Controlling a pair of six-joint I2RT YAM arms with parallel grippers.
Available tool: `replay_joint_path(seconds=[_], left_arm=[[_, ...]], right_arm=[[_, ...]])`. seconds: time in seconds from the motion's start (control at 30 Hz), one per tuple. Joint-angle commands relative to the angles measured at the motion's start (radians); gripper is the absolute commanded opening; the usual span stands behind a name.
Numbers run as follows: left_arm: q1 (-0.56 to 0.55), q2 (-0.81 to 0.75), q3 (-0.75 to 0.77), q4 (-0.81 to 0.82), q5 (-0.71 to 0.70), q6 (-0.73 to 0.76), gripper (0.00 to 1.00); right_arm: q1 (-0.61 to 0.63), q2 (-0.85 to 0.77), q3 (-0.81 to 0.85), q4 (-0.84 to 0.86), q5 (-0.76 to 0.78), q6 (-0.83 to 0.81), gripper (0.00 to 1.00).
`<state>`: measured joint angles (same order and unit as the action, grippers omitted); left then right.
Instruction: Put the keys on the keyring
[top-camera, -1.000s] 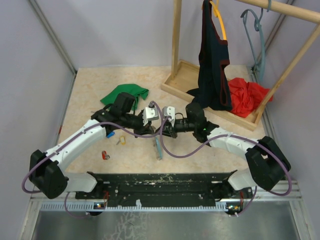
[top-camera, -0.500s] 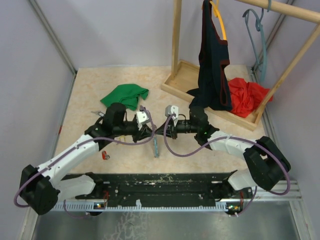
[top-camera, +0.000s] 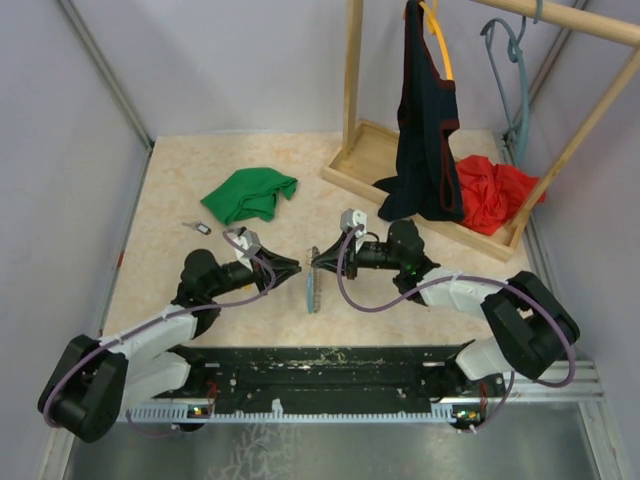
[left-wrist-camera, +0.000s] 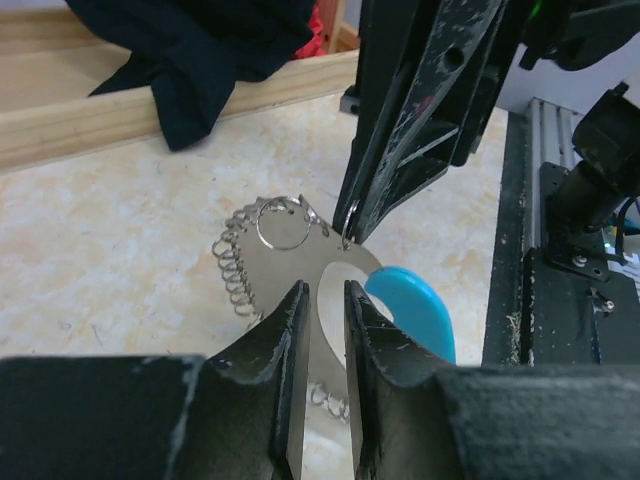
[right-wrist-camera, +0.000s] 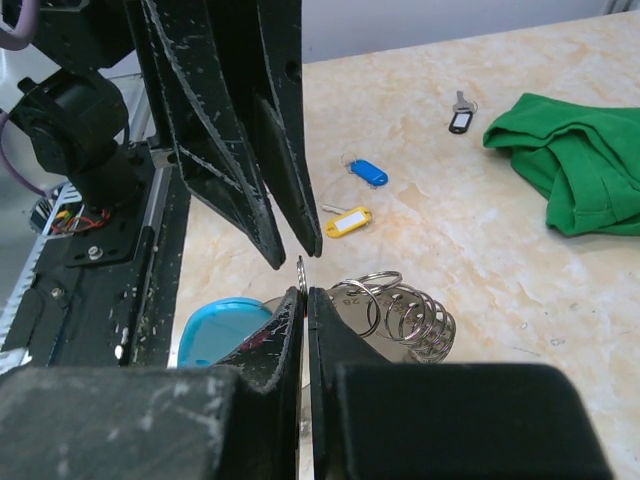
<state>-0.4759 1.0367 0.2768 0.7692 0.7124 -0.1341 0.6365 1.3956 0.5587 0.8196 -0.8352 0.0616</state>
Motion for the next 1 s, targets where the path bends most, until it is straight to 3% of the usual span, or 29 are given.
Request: replay_joint_path(seconds=[0.0,0.2,0.43,0.7,0.97], left_arm=[[0.006,0.060,-0.029,0.363,0.079,-0.119,0.26],[0.006,0.163,-0.037,0.541,0.122,-0.167,0.26],[0.006,0.230,-0.027,0.618,0.166,-0.186,0.26],[0.006,0.268,-0.028,0.637,0.146,-0.197,0.23],[0.008,0.229,-0.028,0.517,0.065,-0.154,0.24]], right_arm=[[-0.008,0.007,0.006,0.124,-0.007,0.038,0.00],[-0.008,0.011,0.002,0.150,-0.007,0.054,0.00],[-0.008,0.013,0.002,0.168,-0.013,0.074,0.00],[-0.007,0.019,0.002,0.193,-0.027,0.093,0.00],[-0.008,0.019,-0.001,0.200,-0.025,0.095,0.00]])
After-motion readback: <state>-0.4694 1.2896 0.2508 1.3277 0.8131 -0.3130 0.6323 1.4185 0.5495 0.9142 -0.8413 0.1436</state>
